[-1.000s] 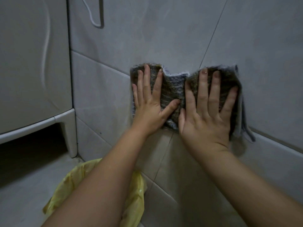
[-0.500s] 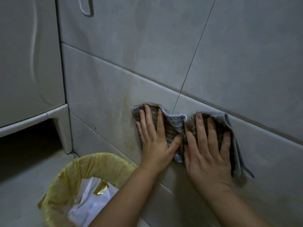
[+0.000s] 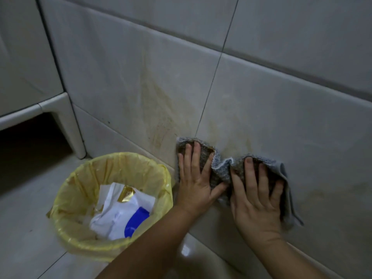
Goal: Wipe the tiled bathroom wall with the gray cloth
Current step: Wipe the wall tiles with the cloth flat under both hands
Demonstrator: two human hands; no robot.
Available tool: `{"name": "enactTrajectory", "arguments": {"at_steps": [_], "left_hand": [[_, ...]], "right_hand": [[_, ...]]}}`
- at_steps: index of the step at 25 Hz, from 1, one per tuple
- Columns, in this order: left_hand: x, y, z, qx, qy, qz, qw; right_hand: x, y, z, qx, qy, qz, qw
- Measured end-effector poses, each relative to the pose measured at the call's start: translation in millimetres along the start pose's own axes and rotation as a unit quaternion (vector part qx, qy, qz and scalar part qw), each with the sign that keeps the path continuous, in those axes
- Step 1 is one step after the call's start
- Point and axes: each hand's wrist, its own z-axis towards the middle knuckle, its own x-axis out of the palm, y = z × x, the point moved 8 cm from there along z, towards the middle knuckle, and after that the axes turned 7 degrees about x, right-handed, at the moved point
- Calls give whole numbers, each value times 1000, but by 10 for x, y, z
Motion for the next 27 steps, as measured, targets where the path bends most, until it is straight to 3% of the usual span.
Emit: {"name": "enactTrajectory", "arguments": {"at_steps": [7, 12, 17, 23, 27], "left_hand": [[60, 479, -142, 98, 16, 18, 995], [-104, 1112, -104, 107, 46, 19, 993], [-304, 1178, 194, 36, 27, -19, 999], [-754, 1007, 1261, -9, -73, -26, 997], [-671, 1123, 1169, -32, -82, -14, 996]], "right_hand": [[190, 354, -46, -15, 9, 7, 1000], [357, 840, 141, -57, 29, 47, 997], [293, 909, 422, -76, 30, 55, 995], [-191, 581, 1326, 28, -74, 12, 997], [-43, 797, 1318, -38, -60, 20, 997]]}}
